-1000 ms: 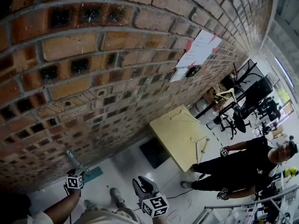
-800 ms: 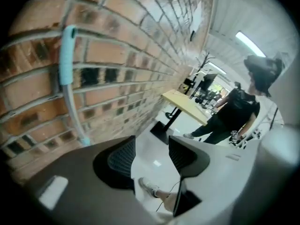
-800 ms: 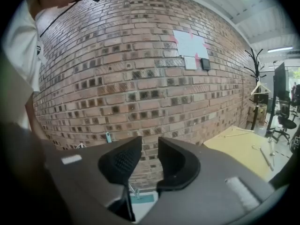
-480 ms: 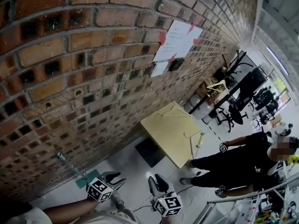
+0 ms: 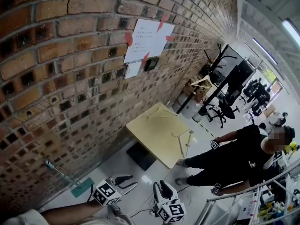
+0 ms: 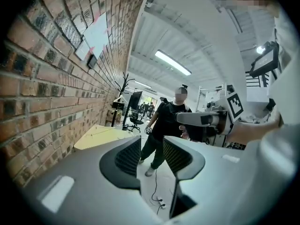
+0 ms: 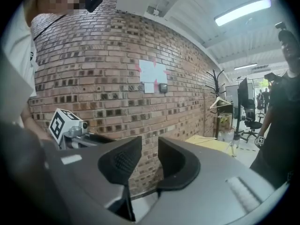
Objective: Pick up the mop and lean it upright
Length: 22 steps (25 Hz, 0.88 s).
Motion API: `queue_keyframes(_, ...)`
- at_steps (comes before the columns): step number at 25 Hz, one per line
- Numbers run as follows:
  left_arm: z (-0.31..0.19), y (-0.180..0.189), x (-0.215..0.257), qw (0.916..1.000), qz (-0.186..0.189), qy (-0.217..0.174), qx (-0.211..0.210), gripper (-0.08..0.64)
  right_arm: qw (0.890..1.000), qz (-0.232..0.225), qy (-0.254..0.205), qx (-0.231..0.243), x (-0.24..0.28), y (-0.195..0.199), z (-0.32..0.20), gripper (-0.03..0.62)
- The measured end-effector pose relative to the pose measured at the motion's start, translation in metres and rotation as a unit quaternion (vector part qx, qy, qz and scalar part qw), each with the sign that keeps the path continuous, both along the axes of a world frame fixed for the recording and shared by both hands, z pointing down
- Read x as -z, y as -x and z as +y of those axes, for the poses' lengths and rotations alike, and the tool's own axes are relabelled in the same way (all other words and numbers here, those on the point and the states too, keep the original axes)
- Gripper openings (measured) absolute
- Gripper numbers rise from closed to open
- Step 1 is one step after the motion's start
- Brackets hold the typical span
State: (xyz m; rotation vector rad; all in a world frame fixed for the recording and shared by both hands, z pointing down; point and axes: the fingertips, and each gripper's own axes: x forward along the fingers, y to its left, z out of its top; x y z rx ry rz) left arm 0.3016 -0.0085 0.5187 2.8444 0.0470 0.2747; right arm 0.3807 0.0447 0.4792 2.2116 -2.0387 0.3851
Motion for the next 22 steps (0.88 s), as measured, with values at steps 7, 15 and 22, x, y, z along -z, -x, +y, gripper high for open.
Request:
queue_keyframes(7,0.006,-0.021,-0.001,0.9999,-0.012,-0.003,-0.007,0.164,1.000,-0.004,-0.014,-0.013,0.002,-0.026,0.011,0.110)
queue_keyframes(15,0.015,-0.037,-0.001,0.9997,-0.017,0.005,-0.014,0.164,1.000,-0.005,-0.019,-0.015,0.004,-0.041,0.016,0.110)
queue_keyframes(22,0.026,-0.042,-0.002,0.9997,-0.017,0.008,-0.018,0.163,1.000,-0.006,-0.018,-0.016,0.003,-0.044,0.026,0.110)
